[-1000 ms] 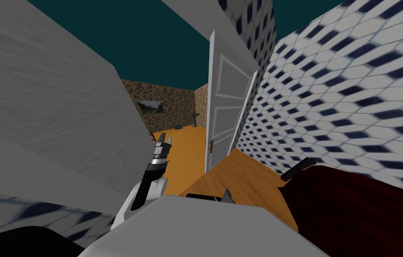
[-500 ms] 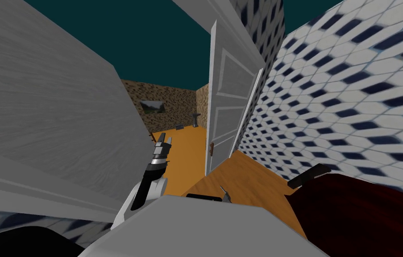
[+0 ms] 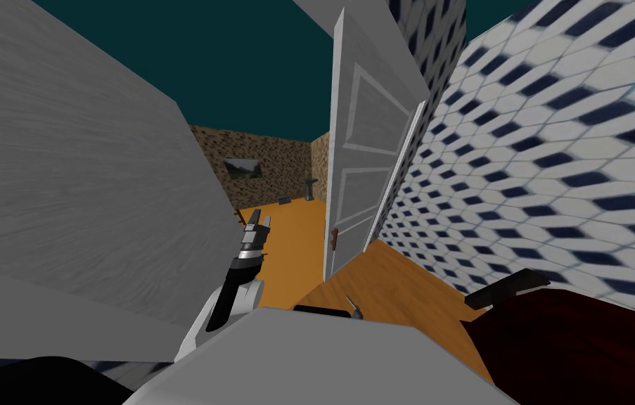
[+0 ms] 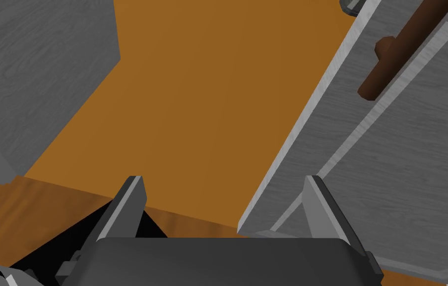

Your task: Push the door open

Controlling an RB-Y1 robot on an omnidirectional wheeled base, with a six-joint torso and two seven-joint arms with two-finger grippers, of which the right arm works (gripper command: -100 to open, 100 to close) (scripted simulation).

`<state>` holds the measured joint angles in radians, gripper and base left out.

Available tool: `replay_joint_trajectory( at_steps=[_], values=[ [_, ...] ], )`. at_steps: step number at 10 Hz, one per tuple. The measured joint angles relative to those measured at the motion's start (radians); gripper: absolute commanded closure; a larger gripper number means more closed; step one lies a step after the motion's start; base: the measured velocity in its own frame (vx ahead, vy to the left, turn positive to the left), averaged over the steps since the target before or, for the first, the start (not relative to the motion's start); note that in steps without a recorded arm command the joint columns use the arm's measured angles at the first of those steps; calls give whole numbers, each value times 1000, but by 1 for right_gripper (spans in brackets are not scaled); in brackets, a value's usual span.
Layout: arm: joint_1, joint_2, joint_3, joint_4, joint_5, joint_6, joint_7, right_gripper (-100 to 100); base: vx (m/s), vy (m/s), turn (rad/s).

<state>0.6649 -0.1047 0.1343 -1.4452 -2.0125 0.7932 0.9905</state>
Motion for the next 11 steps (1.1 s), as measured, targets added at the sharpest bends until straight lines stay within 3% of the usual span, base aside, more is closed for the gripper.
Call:
replay_joint_trajectory(
  at_steps=[11],
  values=[
    [14,5,9,111,-252,158,114,-100,90,-36,47]
  ],
)
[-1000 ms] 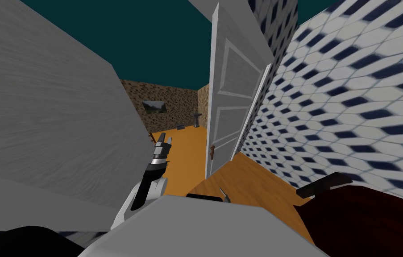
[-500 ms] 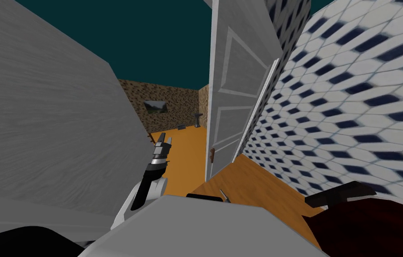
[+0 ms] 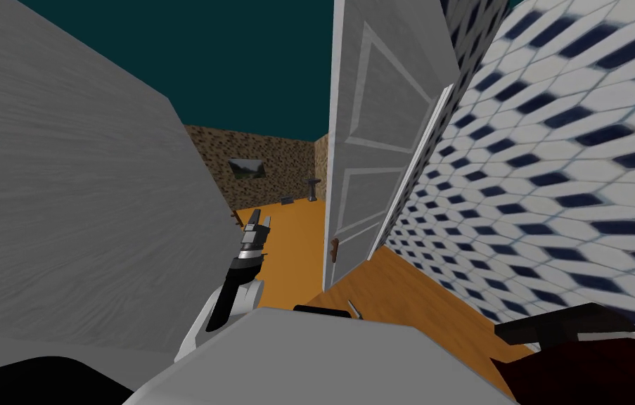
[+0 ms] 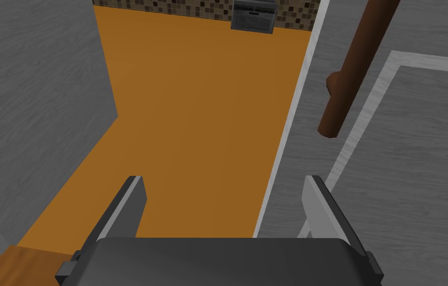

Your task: Push the door open

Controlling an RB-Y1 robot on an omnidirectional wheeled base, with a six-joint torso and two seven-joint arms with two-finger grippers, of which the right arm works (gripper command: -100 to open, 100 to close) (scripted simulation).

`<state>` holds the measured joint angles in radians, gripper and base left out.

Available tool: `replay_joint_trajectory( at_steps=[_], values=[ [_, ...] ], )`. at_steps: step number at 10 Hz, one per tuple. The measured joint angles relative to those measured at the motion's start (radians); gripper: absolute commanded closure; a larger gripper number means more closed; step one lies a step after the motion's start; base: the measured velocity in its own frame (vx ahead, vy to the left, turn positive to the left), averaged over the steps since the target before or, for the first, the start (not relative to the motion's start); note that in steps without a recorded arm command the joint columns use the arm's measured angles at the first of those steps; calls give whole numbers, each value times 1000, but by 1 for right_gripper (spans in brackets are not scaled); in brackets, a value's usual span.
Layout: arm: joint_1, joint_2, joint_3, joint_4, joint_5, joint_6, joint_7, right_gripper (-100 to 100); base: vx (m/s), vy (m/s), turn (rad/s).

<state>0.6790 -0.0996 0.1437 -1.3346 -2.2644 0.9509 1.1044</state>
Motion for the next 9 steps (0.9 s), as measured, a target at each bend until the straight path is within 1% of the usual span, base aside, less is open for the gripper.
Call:
replay_joint_trajectory(
  at_steps=[7,9],
  values=[
    [7,4,4,56,-125,79,58,-100,82,-38,34],
    [8,6,5,75,-162,103,76,-100,113,-64,49]
  ],
)
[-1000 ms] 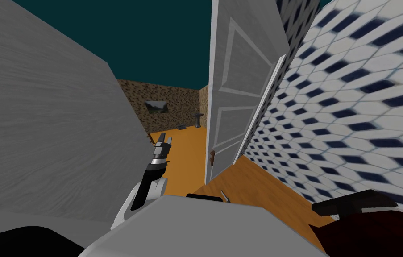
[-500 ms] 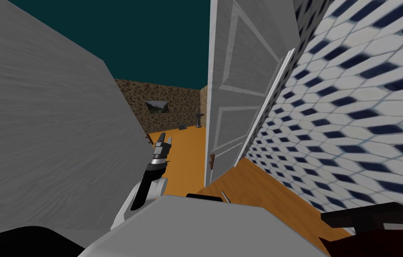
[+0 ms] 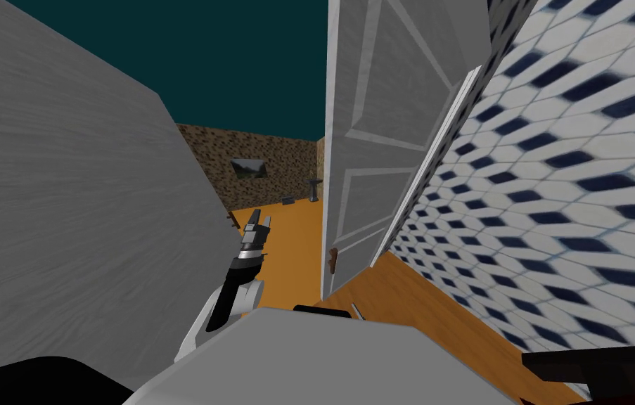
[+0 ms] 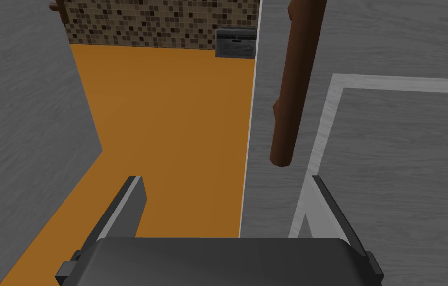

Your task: Push the door open

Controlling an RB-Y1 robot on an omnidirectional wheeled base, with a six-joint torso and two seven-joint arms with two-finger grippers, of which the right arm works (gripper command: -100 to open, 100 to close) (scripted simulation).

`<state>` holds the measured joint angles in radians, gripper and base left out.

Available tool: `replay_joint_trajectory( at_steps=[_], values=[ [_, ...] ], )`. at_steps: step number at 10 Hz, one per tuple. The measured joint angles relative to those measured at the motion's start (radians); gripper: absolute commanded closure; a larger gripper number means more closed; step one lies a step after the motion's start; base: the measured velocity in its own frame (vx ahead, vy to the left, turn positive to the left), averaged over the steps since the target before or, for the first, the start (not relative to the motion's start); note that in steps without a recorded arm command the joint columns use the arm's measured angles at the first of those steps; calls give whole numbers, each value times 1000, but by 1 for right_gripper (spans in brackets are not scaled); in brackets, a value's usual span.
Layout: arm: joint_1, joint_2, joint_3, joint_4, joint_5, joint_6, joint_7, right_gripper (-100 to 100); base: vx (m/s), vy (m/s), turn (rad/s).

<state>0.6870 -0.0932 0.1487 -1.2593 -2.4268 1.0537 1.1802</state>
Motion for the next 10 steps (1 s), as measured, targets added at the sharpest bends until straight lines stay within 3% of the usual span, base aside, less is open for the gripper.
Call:
replay_joint_trajectory(
  at_steps=[5,10],
  values=[
    [6,6,5,43,-101,62,47,-100,98,-51,35],
    [-3,12,2,30,-92,40,37,-100,143,65,15]
  ],
)
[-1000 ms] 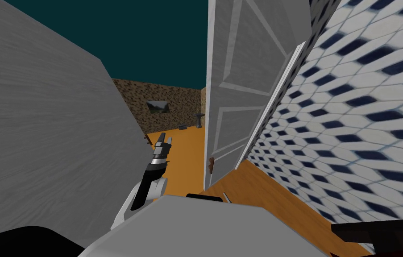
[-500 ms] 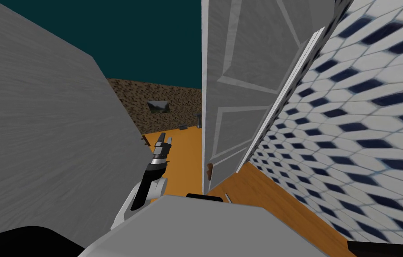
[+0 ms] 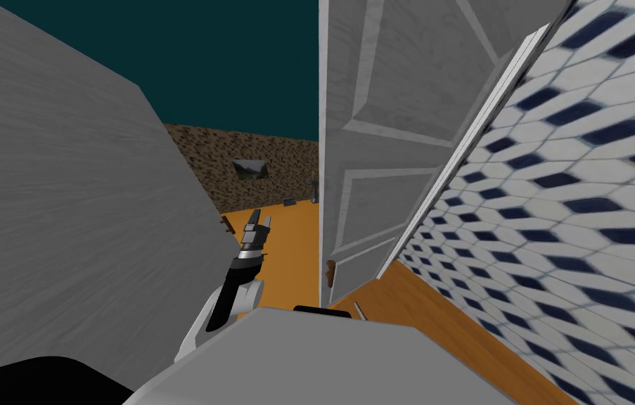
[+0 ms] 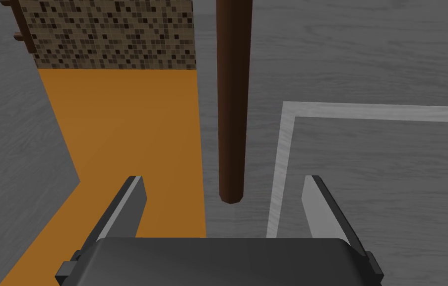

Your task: Push the door open

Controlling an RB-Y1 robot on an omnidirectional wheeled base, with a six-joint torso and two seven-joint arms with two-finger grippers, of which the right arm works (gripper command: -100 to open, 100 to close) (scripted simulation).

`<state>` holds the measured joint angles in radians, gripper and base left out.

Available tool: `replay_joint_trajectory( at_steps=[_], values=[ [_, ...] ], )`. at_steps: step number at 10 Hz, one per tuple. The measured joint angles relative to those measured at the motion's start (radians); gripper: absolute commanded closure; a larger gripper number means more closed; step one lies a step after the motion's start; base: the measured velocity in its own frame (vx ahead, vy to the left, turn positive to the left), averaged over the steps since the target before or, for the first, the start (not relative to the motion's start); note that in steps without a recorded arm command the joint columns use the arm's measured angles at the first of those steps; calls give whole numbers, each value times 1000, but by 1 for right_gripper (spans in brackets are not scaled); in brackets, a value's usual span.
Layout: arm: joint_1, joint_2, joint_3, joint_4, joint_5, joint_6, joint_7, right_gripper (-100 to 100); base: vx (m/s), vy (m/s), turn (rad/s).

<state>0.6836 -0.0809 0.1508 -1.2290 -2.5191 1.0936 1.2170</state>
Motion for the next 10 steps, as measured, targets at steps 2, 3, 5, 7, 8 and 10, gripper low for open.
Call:
replay_joint_trajectory(
  at_steps=[2,3,5,7,8,10],
  values=[
    [-1,6,0,-12,6,-14,-7,-100,200,76,24],
    [-4,11,0,-16,10,-22,-11,-100,193,79,0],
    [-10,19,-1,-17,13,-31,-14,100,36,14,-1],
    [-10,18,-1,-17,12,-30,-13,100,-29,-12,1],
    [-9,18,-1,-17,12,-29,-13,100,-19,-8,0],
    [-9,18,-1,-17,12,-29,-13,100,-5,-2,0]
  ],
)
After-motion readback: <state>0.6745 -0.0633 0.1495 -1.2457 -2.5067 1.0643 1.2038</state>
